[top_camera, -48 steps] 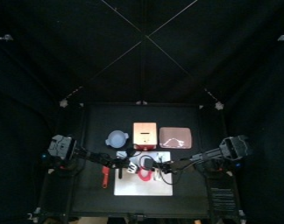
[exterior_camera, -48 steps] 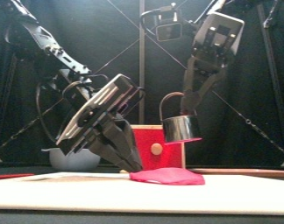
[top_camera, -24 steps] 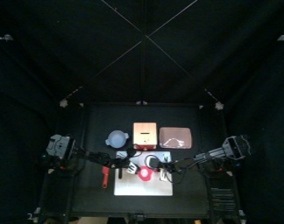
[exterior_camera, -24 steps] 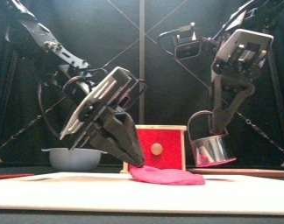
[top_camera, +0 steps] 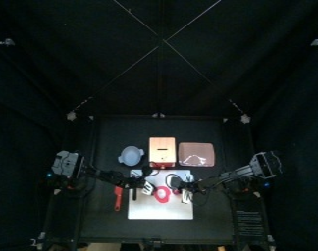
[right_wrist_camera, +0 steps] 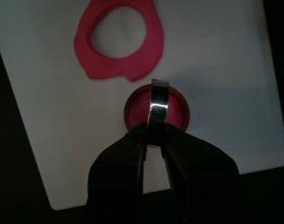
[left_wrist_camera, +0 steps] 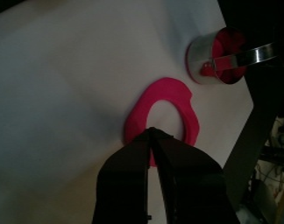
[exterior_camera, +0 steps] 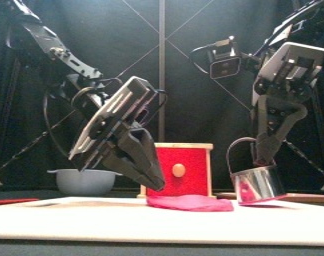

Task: Get the cutter from the drawer then cut the dough then place the extra dough in the bowl
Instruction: Place the extra dough in the bowl

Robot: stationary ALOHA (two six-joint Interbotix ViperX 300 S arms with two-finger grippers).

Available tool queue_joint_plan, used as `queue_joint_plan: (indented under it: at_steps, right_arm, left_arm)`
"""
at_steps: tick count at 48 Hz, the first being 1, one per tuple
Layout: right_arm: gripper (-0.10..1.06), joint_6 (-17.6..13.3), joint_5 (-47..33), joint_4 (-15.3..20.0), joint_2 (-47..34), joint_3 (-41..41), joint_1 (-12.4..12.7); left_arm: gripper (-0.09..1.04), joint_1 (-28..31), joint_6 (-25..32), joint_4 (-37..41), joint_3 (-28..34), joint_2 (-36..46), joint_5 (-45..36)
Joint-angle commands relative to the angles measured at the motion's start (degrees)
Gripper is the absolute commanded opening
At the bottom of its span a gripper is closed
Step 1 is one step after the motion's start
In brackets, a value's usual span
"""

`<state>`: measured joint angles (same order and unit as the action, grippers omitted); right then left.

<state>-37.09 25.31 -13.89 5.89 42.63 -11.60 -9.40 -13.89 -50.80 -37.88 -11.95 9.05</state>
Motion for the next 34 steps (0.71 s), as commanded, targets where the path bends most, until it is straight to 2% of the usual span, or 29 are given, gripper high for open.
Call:
queue_joint_plan:
  at_steps: [1,6,22,34]
  right_arm:
    - [0.54,0.0,-0.62,0.35,1.93,-0.18,0.26]
    - [0.57,0.0,-0.7,0.62,1.93,-0.09,0.26]
    - [0.74,0.09,-1.41,0.62,2.37,-0.18,0.35]
    - [0.76,0.26,-1.05,-0.97,5.19,-0.18,-0.09]
  left_arm:
    - [0.47,0.35,0.09,0.35,0.53,1.58,0.35]
    - [0.47,0.35,0.35,0.88,0.53,1.58,0.44]
    - [0.47,0.44,0.26,3.78,0.53,2.2,0.44]
    - [0.47,0.79,0.35,7.56,0.44,3.6,0.44]
